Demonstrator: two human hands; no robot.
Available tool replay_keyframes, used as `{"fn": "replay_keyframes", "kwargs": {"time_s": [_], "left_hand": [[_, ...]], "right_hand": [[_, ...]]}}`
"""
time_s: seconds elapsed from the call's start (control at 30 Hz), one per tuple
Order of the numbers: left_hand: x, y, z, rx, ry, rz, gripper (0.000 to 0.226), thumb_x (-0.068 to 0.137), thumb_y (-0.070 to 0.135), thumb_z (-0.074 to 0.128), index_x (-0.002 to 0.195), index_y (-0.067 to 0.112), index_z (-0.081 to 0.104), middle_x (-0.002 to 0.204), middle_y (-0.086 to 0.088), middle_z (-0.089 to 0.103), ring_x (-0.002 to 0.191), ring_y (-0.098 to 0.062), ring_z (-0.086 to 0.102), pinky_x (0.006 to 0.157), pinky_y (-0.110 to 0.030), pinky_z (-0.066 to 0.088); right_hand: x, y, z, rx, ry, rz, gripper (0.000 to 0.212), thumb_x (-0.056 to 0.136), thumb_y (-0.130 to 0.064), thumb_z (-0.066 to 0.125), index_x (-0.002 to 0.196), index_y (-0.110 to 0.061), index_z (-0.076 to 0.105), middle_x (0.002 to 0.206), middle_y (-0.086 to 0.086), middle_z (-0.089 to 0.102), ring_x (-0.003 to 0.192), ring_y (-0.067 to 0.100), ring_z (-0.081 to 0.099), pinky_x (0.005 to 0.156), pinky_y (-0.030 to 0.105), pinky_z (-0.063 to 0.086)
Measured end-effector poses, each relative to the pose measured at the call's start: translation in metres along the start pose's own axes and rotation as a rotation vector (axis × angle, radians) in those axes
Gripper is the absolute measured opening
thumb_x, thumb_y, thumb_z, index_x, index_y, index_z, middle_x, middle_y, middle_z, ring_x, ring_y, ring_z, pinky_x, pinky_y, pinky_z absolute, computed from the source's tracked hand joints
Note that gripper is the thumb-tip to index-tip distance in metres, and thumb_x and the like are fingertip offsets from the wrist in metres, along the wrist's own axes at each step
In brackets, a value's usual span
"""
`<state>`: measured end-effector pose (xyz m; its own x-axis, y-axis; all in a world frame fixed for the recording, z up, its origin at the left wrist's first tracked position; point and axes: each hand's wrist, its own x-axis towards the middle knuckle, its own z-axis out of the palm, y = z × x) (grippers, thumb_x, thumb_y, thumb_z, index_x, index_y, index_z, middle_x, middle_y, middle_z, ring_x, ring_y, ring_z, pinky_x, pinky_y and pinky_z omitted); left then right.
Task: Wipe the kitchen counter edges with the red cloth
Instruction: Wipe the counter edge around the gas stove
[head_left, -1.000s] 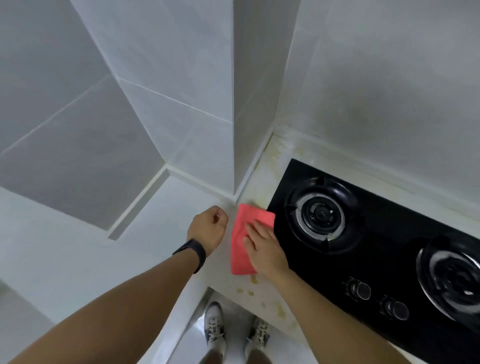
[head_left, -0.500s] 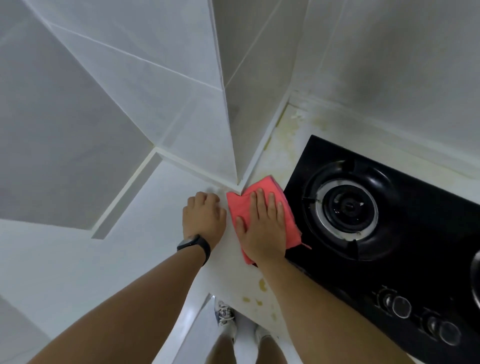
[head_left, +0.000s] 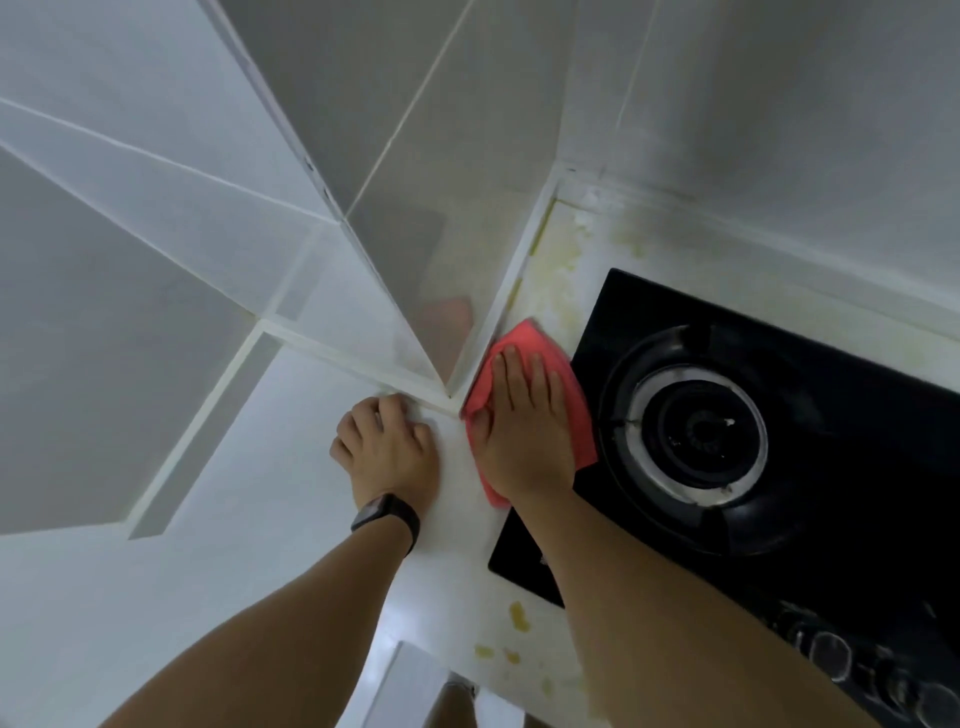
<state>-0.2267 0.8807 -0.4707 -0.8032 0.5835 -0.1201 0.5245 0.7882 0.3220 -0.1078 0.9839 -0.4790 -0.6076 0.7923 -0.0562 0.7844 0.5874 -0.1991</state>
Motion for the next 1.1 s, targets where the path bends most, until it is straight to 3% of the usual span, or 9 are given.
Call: {"fn": "replay_keyframes", "kwargs": {"time_s": [0.17, 0.3, 0.5, 0.73, 0.93, 1.1], "left_hand": [[0.0, 0.001, 0.001, 0.027, -0.017, -0.011, 0.027, 0.09, 0.028, 0.044, 0.116, 0.022, 0.045, 0.124, -0.004, 0.043, 0.122, -0.031, 0.034, 0.107, -0.051, 0.029], [0.0, 0.001, 0.003, 0.048, -0.026, -0.016, 0.027, 0.091, 0.028, 0.046, 0.117, 0.021, 0.045, 0.126, -0.004, 0.043, 0.124, -0.032, 0.033, 0.108, -0.051, 0.028], [-0.001, -0.002, 0.006, 0.048, -0.011, -0.009, 0.024, 0.092, 0.026, 0.047, 0.115, 0.022, 0.044, 0.125, -0.005, 0.043, 0.123, -0.033, 0.034, 0.107, -0.051, 0.029], [0.002, -0.004, 0.012, 0.04, 0.026, -0.003, 0.023, 0.092, 0.025, 0.047, 0.114, 0.021, 0.045, 0.124, -0.004, 0.043, 0.123, -0.033, 0.035, 0.107, -0.052, 0.029], [0.001, -0.002, 0.009, 0.03, 0.042, 0.005, 0.02, 0.091, 0.027, 0.042, 0.11, 0.022, 0.046, 0.122, -0.004, 0.043, 0.121, -0.031, 0.033, 0.106, -0.049, 0.028], [0.002, -0.002, 0.007, 0.032, 0.032, 0.01, 0.023, 0.092, 0.029, 0.041, 0.112, 0.021, 0.047, 0.122, -0.005, 0.044, 0.12, -0.032, 0.034, 0.105, -0.049, 0.029]], "right_hand": [[0.023, 0.005, 0.003, 0.006, -0.047, 0.046, 0.069, 0.107, -0.045, 0.02, 0.164, -0.008, 0.015, 0.171, 0.014, 0.018, 0.159, 0.033, 0.01, 0.13, 0.049, 0.002], [0.036, 0.006, 0.001, 0.008, 0.001, 0.078, 0.066, 0.106, -0.041, 0.028, 0.162, -0.006, 0.025, 0.168, 0.016, 0.026, 0.157, 0.038, 0.02, 0.129, 0.051, 0.01], [0.065, 0.015, -0.003, 0.032, 0.013, 0.13, 0.067, 0.104, -0.039, 0.025, 0.162, -0.006, 0.027, 0.167, 0.015, 0.029, 0.156, 0.039, 0.022, 0.127, 0.053, 0.015], [0.113, 0.035, -0.005, 0.007, 0.007, 0.18, 0.072, 0.101, -0.043, 0.015, 0.164, -0.008, 0.02, 0.171, 0.012, 0.021, 0.158, 0.036, 0.014, 0.129, 0.051, 0.007], [0.102, 0.03, -0.009, 0.011, -0.038, 0.2, 0.072, 0.101, -0.042, 0.004, 0.165, -0.009, 0.011, 0.173, 0.011, 0.011, 0.159, 0.035, 0.007, 0.13, 0.047, 0.001], [0.047, 0.007, -0.005, 0.04, -0.1, 0.109, 0.075, 0.099, -0.045, -0.002, 0.164, -0.008, 0.008, 0.172, 0.013, 0.009, 0.159, 0.035, 0.005, 0.13, 0.048, 0.001]]}}
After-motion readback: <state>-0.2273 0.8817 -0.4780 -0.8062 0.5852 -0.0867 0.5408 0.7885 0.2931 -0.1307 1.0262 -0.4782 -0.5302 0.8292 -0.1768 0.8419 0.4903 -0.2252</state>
